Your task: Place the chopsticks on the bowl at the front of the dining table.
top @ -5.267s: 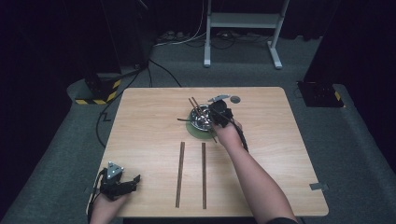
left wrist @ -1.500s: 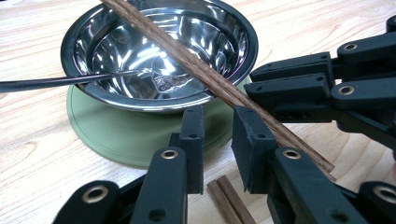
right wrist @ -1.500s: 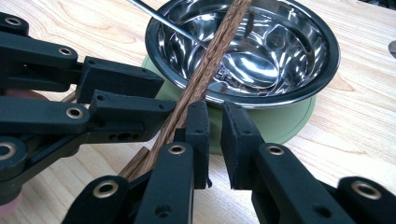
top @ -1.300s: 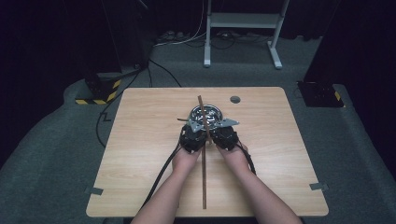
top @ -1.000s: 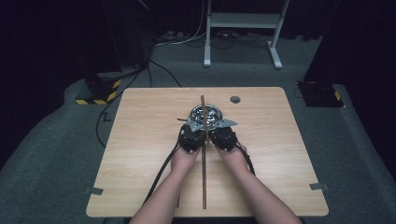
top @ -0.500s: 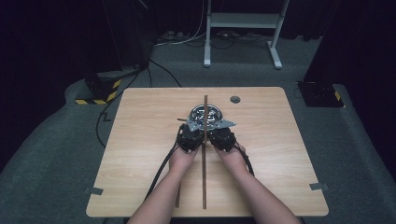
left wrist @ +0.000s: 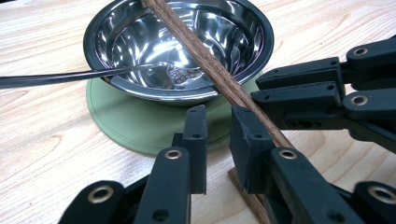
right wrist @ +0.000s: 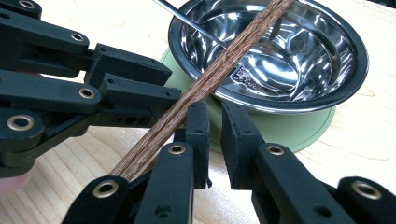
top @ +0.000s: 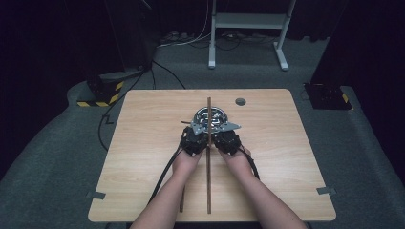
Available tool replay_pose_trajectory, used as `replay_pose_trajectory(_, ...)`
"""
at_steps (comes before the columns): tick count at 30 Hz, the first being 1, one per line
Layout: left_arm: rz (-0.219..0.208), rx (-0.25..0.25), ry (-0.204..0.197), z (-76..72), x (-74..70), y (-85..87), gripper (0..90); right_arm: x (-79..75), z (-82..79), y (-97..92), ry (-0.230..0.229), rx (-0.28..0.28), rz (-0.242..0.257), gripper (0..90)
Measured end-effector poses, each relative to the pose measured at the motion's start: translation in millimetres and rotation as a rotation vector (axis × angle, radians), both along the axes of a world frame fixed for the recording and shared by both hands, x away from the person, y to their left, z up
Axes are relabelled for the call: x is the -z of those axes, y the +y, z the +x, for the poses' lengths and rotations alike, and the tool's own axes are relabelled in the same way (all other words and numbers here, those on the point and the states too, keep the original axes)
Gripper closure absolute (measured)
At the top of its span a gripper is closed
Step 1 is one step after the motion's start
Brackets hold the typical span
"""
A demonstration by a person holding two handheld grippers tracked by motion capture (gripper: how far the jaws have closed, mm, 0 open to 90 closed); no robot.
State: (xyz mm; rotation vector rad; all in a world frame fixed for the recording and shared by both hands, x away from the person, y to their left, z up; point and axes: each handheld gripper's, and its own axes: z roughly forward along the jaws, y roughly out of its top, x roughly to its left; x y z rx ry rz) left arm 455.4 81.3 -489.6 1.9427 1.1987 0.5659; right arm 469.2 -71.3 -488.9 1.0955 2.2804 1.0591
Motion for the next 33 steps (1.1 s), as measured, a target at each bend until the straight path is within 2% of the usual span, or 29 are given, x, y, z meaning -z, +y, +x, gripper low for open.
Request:
replay_pose_trajectory(12,0.002,-0.001,0.002,1.3,0.8,1.4,75.9,1.2,0.8,0.6,-0.002,0.004,0.000,80.1)
replay_pose_trajectory(20,0.008,-0.014,0.002,-4.0,2.5,10.2,74.7,-2.0,-3.7,-6.2,-0.012,0.013,-0.005,74.1)
replay_pose_trajectory(23,0.011,-0.016,-0.009,-11.9,1.2,17.0,74.6,-2.9,-9.8,-13.4,-0.015,0.023,0.000,71.9)
replay_pose_trajectory(28,0.025,0.006,-0.043,-31.2,-0.9,22.7,73.7,-1.4,-30.3,-32.4,-0.045,0.033,0.001,69.5)
replay_pose_trajectory(33,0.056,0.041,-0.051,-47.9,2.2,20.3,70.5,6.7,-50.4,-47.2,-0.033,0.058,-0.010,67.6)
